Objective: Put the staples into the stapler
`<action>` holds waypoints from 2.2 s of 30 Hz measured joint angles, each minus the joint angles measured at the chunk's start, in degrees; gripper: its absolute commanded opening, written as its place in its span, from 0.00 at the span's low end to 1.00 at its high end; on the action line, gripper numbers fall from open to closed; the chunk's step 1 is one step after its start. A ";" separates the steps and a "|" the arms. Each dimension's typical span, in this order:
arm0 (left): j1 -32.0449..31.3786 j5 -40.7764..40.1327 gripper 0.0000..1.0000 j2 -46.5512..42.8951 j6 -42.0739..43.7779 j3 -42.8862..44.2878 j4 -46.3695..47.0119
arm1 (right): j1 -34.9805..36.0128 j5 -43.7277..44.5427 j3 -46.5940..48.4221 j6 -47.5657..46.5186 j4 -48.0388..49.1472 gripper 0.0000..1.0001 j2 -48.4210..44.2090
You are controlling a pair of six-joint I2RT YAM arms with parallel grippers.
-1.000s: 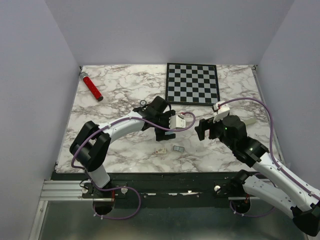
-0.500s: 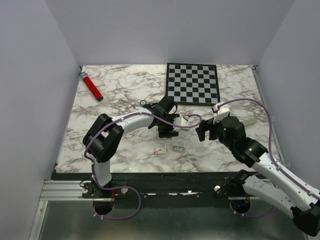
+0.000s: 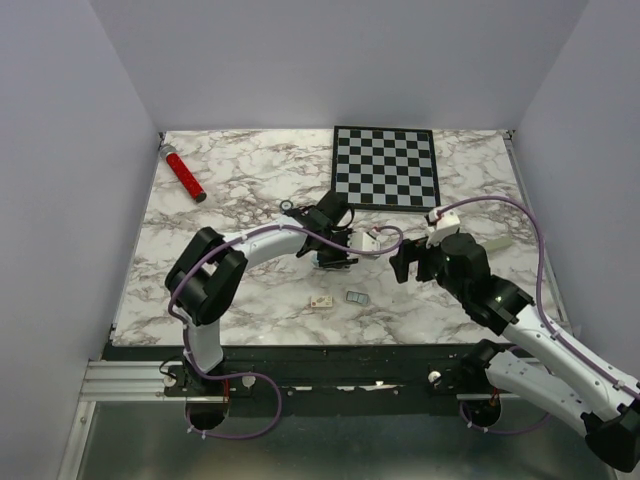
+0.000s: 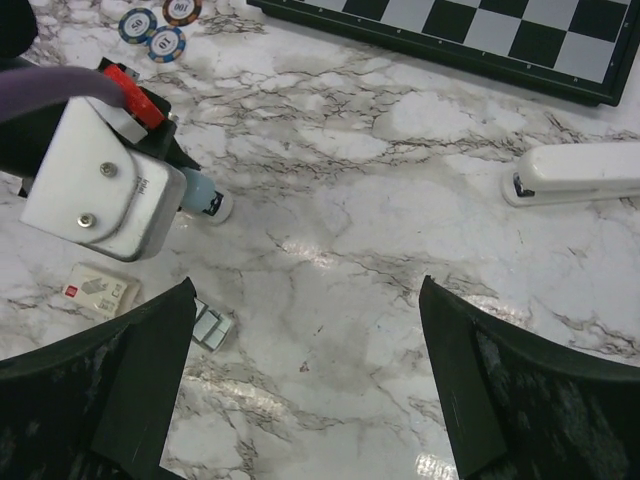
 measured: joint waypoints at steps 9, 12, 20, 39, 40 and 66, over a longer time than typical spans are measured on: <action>4.52 2.43 0.00 -13.31 -12.04 -6.99 11.32 | 0.00 -2.05 1.86 6.67 0.15 1.00 4.28; 5.97 3.28 0.00 -20.63 -18.56 -11.61 18.36 | 0.00 -2.75 4.13 9.51 0.50 1.00 6.01; 5.77 5.84 0.00 -36.96 -34.53 -26.21 35.39 | 0.00 -6.73 12.11 16.57 1.95 0.93 10.36; 3.89 8.39 0.00 -44.68 -44.98 -31.67 45.48 | 0.00 -20.94 17.75 26.18 7.96 0.54 19.37; 3.67 8.37 0.00 -44.68 -45.03 -31.67 45.62 | 0.00 -21.57 17.75 26.34 8.13 0.51 19.52; 0.44 0.11 0.00 -46.05 -47.39 -35.56 50.07 | -1.25 -26.62 19.98 29.73 6.91 0.01 24.48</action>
